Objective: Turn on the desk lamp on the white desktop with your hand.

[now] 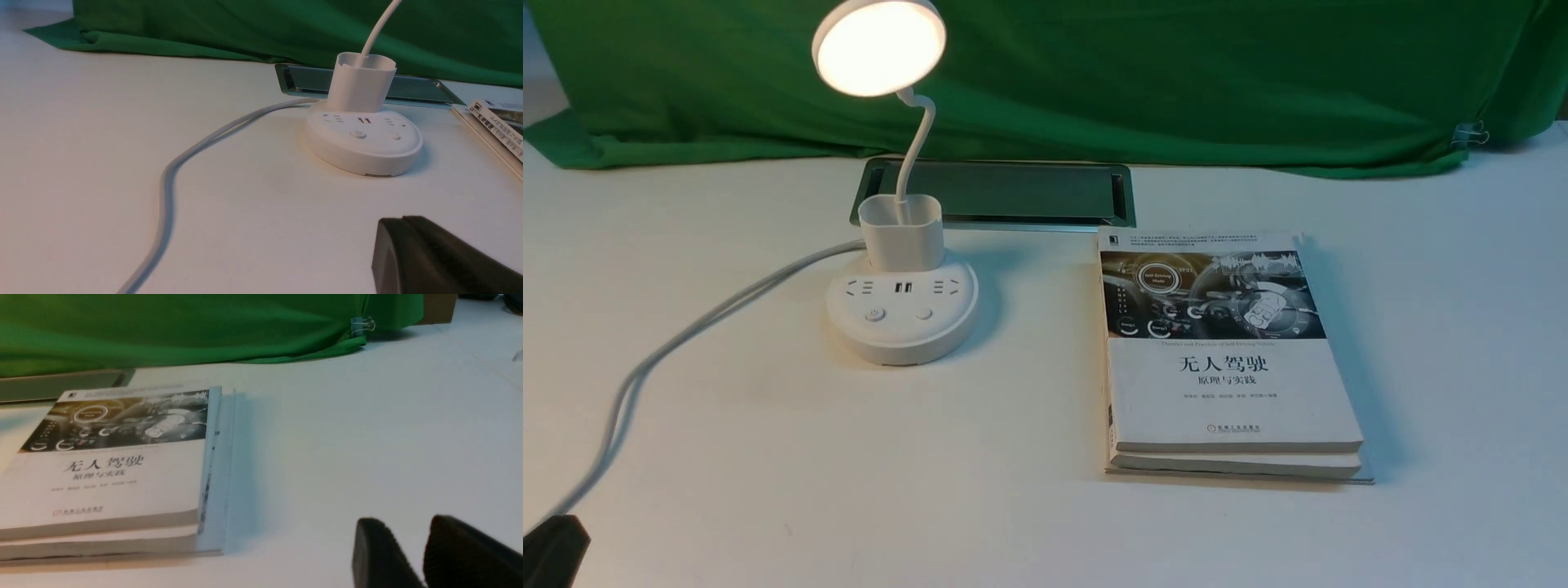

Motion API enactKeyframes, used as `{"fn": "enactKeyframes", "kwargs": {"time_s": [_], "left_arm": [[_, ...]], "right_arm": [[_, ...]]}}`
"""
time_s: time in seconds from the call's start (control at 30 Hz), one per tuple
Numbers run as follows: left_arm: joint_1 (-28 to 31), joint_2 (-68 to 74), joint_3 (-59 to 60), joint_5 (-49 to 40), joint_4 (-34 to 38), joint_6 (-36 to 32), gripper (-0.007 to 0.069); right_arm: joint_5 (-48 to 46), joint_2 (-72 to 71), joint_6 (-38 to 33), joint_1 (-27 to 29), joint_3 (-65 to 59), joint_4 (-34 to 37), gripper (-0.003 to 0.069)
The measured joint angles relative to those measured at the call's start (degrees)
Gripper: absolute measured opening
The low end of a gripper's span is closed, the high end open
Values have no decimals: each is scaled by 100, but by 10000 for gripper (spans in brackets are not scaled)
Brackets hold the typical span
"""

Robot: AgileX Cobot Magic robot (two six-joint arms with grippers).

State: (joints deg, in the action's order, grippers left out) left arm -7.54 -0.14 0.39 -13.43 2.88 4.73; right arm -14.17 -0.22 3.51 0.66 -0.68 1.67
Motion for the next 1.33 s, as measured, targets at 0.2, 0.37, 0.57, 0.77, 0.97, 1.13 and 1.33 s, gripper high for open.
{"fn": "enactKeyframes", "kwargs": {"time_s": [0.2,0.37,0.57,0.77,0.97,1.13,1.33], "left_arm": [[0,0,0,0,0,0,1],[0,0,0,0,-39,0,1],[-6,0,0,0,-45,-17,1],[-6,0,0,0,-82,-17,1],[-6,0,0,0,-84,-17,1],[-6,0,0,0,-84,-17,1],[-6,0,0,0,-84,1,1]], "right_arm": [[-6,0,0,0,0,0,241],[-5,0,0,0,0,0,241],[-5,0,0,0,0,0,241],[-5,0,0,0,0,0,241],[-5,0,0,0,0,0,241],[-5,0,0,0,0,0,241],[2,0,0,0,0,0,241]]}}
